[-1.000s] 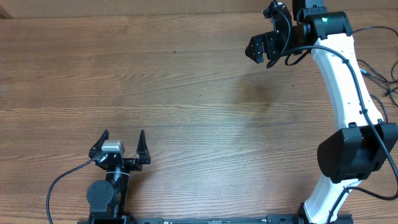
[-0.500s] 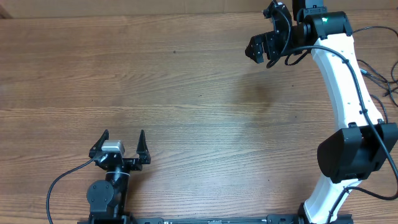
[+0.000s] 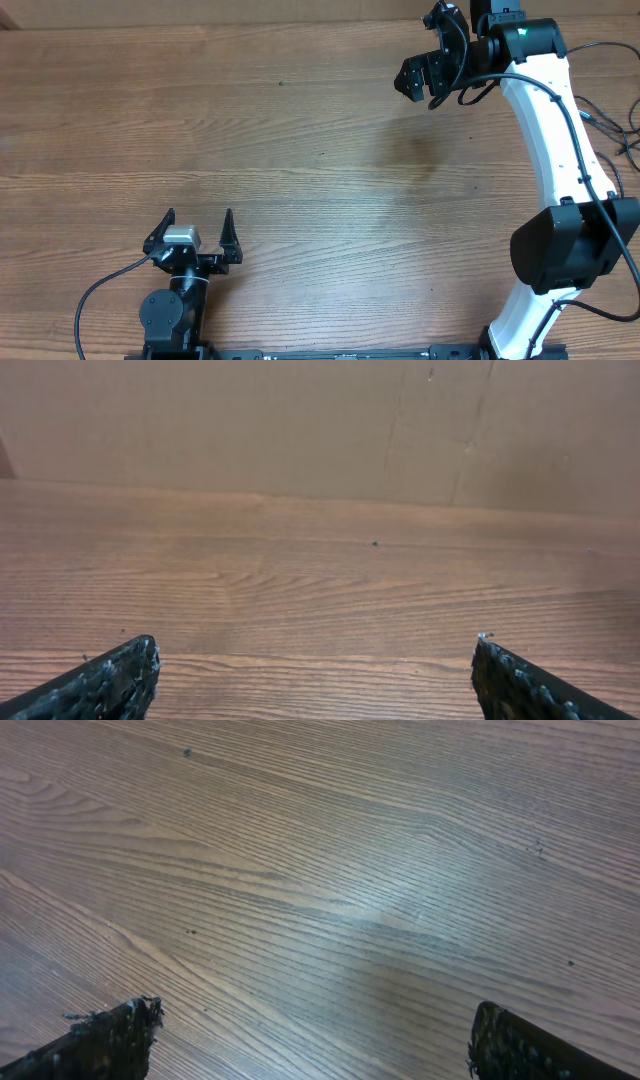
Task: Untangle cables
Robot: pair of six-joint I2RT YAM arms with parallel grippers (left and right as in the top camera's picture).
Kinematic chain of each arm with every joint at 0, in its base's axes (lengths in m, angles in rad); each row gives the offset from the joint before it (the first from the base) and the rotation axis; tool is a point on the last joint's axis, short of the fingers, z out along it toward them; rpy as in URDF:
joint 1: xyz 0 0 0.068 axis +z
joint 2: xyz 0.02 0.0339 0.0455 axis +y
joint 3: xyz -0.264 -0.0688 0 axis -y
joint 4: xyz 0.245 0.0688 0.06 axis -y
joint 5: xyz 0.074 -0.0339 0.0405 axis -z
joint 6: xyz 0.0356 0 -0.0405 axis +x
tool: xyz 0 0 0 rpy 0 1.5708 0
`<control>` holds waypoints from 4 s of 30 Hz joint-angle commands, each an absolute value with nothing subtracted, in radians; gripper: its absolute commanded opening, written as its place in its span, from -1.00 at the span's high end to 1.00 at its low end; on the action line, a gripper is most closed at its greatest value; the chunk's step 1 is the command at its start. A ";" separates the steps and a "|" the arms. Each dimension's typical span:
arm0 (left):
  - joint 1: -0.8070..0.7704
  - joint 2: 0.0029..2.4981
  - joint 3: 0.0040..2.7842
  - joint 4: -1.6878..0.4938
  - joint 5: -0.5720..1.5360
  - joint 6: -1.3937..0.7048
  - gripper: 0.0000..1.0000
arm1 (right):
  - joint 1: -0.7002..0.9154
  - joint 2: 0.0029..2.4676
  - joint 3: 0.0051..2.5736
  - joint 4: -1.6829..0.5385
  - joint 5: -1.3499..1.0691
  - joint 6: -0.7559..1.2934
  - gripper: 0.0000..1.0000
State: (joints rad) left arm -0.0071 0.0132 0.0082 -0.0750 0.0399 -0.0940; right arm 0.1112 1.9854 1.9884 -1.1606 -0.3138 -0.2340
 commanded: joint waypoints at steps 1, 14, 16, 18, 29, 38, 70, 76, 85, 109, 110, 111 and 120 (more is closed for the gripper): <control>-0.014 0.004 0.005 -0.078 0.026 -0.067 -0.99 | 0.109 1.989 1.982 -1.157 -0.315 -0.237 -1.00; -0.014 0.004 0.005 -0.078 0.026 -0.067 -0.99 | 0.109 1.990 1.982 -1.168 -0.311 -0.237 -1.00; -0.014 0.004 0.005 -0.078 0.026 -0.067 -1.00 | 0.112 1.983 1.982 -1.199 -0.314 -0.237 -1.00; -0.014 0.004 0.005 -0.078 0.026 -0.067 -0.99 | 0.113 1.975 1.982 -1.226 -0.315 -0.236 -1.00; -0.014 0.004 0.005 -0.078 0.026 -0.067 -0.99 | 0.125 1.908 1.982 -1.272 -0.315 -0.237 -1.00; -0.014 0.004 0.005 -0.078 0.026 -0.067 -0.99 | 0.131 1.846 1.981 -1.297 -0.315 -0.237 -1.00; -0.014 0.004 0.005 -0.078 0.026 -0.067 -0.99 | 0.145 1.086 0.703 -0.073 -0.360 -0.237 -1.00; -0.014 0.004 0.005 -0.078 0.026 -0.067 -1.00 | 0.145 0.921 0.430 0.233 -0.360 -0.236 -1.00; -0.014 0.004 0.005 -0.078 0.026 -0.067 -1.00 | 0.145 0.662 0.114 0.418 -0.360 -0.237 -1.00; -0.014 0.004 0.005 -0.078 0.026 -0.067 -0.99 | 0.137 0.251 0.008 0.104 -0.347 -0.237 -1.00; -0.014 0.004 0.005 -0.078 0.026 -0.067 -0.99 | 0.135 0.235 0.008 0.092 -0.341 -0.237 -1.00; -0.014 0.004 0.005 -0.078 0.026 -0.067 -0.99 | 0.135 0.216 0.008 0.077 -0.337 -0.237 -1.00; -0.014 0.004 0.005 -0.078 0.026 -0.067 -0.99 | 0.106 0.023 0.008 -0.062 -0.261 -0.237 -1.00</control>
State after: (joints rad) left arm -0.0071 0.0132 0.0082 -0.0753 0.0322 -0.0940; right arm 0.1261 0.0772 0.0185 -0.0635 -0.3046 -0.2363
